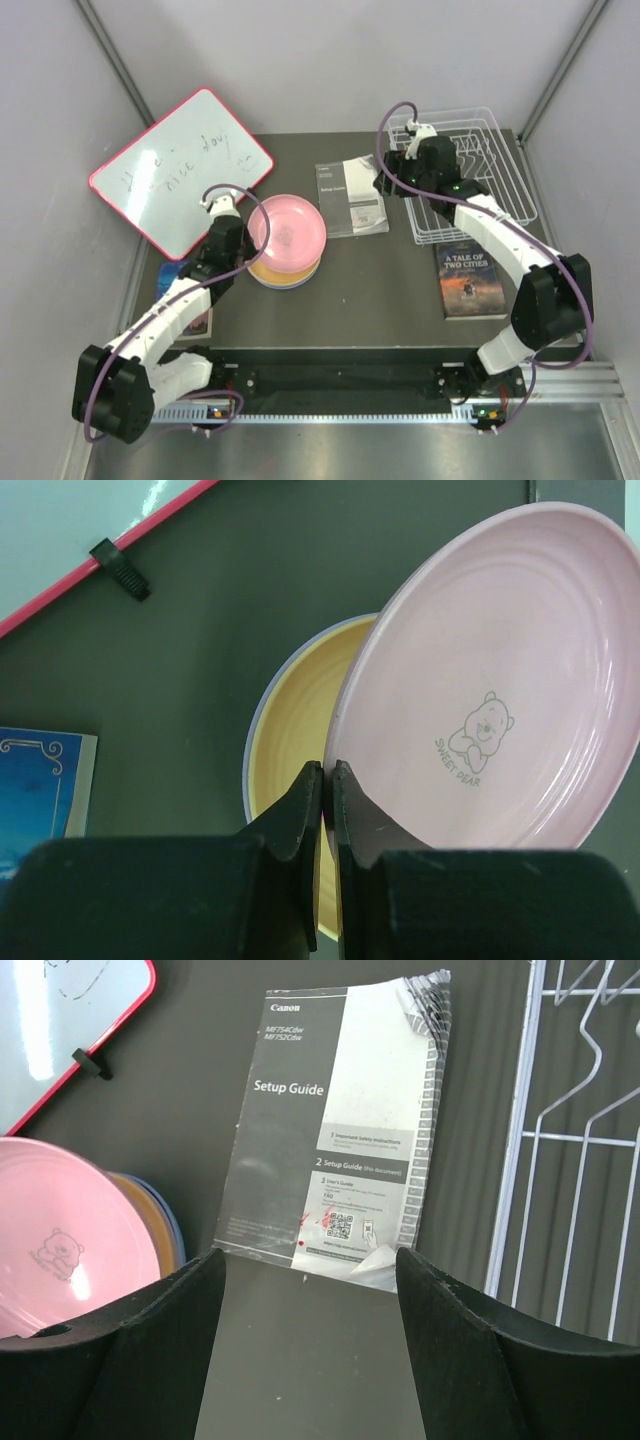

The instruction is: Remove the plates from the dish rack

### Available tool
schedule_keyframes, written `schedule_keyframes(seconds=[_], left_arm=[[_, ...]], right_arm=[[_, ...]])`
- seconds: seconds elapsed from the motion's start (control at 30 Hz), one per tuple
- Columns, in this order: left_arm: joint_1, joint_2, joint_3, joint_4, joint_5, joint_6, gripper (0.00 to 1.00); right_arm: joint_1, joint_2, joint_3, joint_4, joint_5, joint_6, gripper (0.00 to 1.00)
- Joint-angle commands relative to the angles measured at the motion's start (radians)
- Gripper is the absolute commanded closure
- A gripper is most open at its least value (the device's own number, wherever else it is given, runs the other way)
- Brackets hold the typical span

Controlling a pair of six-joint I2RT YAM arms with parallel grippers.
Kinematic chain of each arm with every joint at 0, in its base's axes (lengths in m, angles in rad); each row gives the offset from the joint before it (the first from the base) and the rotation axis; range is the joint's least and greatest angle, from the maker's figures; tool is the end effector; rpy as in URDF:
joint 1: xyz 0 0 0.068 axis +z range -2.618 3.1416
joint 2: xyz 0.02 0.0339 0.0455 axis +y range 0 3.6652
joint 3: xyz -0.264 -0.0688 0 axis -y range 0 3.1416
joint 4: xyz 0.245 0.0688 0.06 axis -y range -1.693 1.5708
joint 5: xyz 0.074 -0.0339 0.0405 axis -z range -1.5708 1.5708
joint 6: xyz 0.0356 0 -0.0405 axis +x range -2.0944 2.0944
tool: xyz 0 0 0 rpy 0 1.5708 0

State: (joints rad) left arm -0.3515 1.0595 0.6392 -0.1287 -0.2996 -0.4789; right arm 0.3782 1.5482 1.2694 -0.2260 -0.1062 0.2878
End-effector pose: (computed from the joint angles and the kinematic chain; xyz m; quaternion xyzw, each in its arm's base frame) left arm 0.2206 -0.0697 0.2422 -0.1277 0.8561 -0.0759 0.4949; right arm 0.3349 0.1371 0.3148 -0.0658 0.8580 0.2091 0.4646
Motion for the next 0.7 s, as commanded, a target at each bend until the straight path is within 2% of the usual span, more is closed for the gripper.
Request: schedule_keyframes(seconds=[0.0, 0.43, 0.47, 0.57, 0.67], left_arm=[[0.003, -0.007, 0.005, 0.002, -0.007, -0.056, 1.00], [0.003, -0.001, -0.013, -0.054, 0.014, -0.083, 1.00], [0.003, 0.000, -0.012, -0.055, 0.014, -0.084, 0.97], [0.003, -0.001, -0.006, -0.077, 0.002, -0.093, 0.77], [0.003, -0.007, -0.010, -0.074, -0.002, -0.087, 0.63]], right_arm=[[-0.012, -0.013, -0.002, 0.016, 0.008, -0.018, 0.31], [-0.019, -0.023, -0.041, 0.027, 0.016, -0.006, 0.31], [-0.021, -0.025, -0.044, 0.028, 0.016, -0.007, 0.31], [-0.021, -0.033, -0.048, 0.025, 0.019, -0.006, 0.31], [-0.025, -0.040, -0.050, 0.025, 0.033, -0.012, 0.30]])
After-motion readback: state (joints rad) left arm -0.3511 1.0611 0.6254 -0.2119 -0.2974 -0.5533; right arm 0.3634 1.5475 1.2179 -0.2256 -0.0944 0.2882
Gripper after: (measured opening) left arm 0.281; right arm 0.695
